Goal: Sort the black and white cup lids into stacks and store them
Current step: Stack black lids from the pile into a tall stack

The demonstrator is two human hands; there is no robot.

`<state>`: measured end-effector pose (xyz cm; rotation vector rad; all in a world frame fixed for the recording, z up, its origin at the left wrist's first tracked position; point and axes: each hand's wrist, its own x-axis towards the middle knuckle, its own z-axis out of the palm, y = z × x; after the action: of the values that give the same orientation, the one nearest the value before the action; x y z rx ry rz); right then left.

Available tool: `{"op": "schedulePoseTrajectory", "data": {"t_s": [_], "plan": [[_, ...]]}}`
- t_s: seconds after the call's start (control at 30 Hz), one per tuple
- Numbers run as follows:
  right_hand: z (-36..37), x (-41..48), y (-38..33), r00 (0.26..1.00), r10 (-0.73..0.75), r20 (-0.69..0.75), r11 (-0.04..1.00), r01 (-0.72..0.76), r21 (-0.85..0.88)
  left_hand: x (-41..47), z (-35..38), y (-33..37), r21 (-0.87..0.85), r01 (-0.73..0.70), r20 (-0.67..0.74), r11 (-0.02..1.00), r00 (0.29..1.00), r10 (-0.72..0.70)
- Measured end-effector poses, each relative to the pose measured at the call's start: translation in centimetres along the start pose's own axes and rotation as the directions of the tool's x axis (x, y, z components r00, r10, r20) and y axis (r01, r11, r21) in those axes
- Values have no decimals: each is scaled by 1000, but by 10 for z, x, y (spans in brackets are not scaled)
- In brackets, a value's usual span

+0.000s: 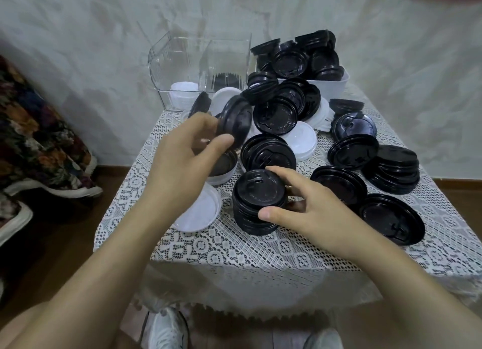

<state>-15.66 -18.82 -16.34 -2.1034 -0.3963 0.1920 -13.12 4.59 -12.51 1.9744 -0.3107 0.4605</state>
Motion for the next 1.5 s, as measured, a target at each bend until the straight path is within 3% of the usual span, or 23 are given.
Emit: {"op": "schedulePoseTrajectory", "data": {"t_s": [0.1,0.2,0.4,0.53,0.7,1.0,1.23,1.5], "plan": [[0,0,-1,1000,-5,-5,1000,4,-10,-21,-8,7,-281,102,86,954,993,-81],[1,0,-2,1000,-15,-9,1000,15,-10,-28,-8,3,-410,246,162,878,967,-195],[2,-1,-4,1000,-24,-5,1000,24,7,-26,5,-1,-406,430,223,807,902,-369],[2,-1,-6,999,-40,-2,999,40,28,-26,9,-4,-316,479,250,819,875,-415],[1,-2,-5,1000,13,-21,1000,-13,16,-27,13,-6,-214,387,234,897,912,-337],[1,1,-2,1000,-23,-11,1000,23,21,-30,13,-7,-72,264,217,962,945,-244],[1,1,3,1000,-14,-4,999,14,36,-36,11,-16,7,191,345,982,921,-182],[0,-2,3,999,-32,-3,999,32,16,-37,7,-22,5,176,399,984,902,-163]]}}
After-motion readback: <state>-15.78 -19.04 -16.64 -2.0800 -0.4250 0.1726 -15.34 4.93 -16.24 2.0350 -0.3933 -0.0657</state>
